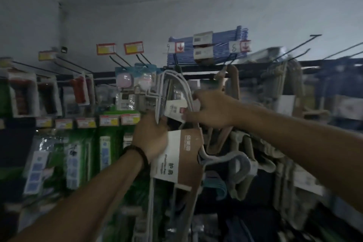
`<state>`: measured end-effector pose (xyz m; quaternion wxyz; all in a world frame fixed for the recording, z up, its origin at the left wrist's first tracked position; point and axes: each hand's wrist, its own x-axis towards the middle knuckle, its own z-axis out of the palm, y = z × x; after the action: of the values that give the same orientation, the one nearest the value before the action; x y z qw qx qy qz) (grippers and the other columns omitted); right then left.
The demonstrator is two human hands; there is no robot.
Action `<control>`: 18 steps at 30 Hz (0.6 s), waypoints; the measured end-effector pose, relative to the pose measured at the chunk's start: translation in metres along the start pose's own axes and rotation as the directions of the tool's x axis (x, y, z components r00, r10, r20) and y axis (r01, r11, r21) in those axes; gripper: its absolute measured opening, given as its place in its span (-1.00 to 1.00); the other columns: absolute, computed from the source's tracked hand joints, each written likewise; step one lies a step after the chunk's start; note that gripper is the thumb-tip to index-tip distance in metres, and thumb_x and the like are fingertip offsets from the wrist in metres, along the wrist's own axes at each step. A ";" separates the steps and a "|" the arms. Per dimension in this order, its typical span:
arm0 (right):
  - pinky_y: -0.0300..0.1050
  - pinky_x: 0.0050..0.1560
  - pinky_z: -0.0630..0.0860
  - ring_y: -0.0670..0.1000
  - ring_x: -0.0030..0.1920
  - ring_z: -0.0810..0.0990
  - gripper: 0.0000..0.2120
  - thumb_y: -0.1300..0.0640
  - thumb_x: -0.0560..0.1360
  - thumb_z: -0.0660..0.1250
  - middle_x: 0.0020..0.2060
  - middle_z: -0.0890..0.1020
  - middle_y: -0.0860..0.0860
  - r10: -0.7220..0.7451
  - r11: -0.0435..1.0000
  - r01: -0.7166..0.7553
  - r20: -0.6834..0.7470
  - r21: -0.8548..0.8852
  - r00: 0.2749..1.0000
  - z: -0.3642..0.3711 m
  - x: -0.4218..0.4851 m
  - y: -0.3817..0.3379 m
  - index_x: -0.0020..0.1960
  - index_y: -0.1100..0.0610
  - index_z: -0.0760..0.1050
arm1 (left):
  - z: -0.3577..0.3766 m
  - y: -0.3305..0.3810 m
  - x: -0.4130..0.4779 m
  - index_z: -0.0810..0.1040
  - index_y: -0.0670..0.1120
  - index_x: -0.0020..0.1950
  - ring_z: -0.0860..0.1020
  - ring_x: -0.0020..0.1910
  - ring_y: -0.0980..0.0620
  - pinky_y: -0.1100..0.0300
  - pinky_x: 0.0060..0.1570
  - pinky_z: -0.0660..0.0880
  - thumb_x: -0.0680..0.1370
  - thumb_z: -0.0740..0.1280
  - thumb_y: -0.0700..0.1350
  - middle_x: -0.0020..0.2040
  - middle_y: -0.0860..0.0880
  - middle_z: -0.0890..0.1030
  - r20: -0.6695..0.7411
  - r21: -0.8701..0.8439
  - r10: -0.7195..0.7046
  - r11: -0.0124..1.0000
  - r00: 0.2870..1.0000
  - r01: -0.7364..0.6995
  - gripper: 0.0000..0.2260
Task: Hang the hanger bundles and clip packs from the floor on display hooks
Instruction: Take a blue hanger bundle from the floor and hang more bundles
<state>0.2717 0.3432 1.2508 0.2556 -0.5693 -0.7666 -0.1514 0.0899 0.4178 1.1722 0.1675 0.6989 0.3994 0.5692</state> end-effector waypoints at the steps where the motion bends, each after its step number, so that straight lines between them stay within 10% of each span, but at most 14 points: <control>1: 0.11 -0.02 0.65 0.12 -0.03 0.67 -0.43 -0.32 0.50 0.42 0.01 0.65 0.09 0.021 0.997 -0.022 -0.005 -0.080 1.000 0.003 -0.009 -0.004 0.24 0.12 0.51 | 0.002 0.007 -0.009 0.57 -0.01 0.11 0.65 -0.05 -0.13 -0.04 -0.05 0.62 0.73 0.21 -0.01 -0.02 -0.07 0.69 0.008 -0.043 0.014 0.999 1.000 -0.013 -0.84; 5: 0.14 -0.07 0.65 0.11 -0.06 0.65 -0.39 -0.43 0.43 0.31 -0.03 0.62 0.07 0.178 0.974 -0.193 -0.125 -0.119 0.976 -0.004 -0.047 -0.003 0.17 0.06 0.45 | 0.024 0.035 -0.048 0.57 -0.02 0.16 0.63 -0.06 -0.09 -0.09 0.01 0.61 0.71 0.23 0.06 0.00 -0.06 0.67 0.031 -0.184 0.031 0.983 0.999 -0.025 -0.79; 12: -0.02 -0.18 0.56 0.13 -0.09 0.62 -0.86 0.07 0.63 0.29 -0.05 0.62 0.14 0.342 0.885 -0.380 -0.179 -0.268 0.922 -0.057 -0.137 0.028 -0.03 0.14 0.46 | 0.089 0.096 -0.106 0.45 -0.11 -0.01 0.60 -0.19 -0.06 0.06 -0.24 0.48 0.69 0.22 0.05 -0.22 0.01 0.57 0.220 -0.321 0.116 0.946 0.969 -0.040 -0.75; 18: 0.02 -0.13 0.59 0.15 -0.06 0.61 -0.79 0.05 0.67 0.27 -0.15 0.46 0.03 0.366 0.867 -0.411 -0.200 -0.281 0.909 -0.087 -0.191 0.079 -0.07 0.15 0.48 | 0.142 0.137 -0.117 0.50 -0.02 0.21 0.62 -0.02 -0.02 0.04 0.01 0.56 0.71 0.19 0.12 0.01 -0.04 0.64 0.294 -0.084 0.202 0.979 0.934 -0.185 -0.74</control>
<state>0.4083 0.1700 1.2103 0.2390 -0.7337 -0.5816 -0.2573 0.2683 0.2757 1.1473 0.1886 0.8084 0.2826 0.4807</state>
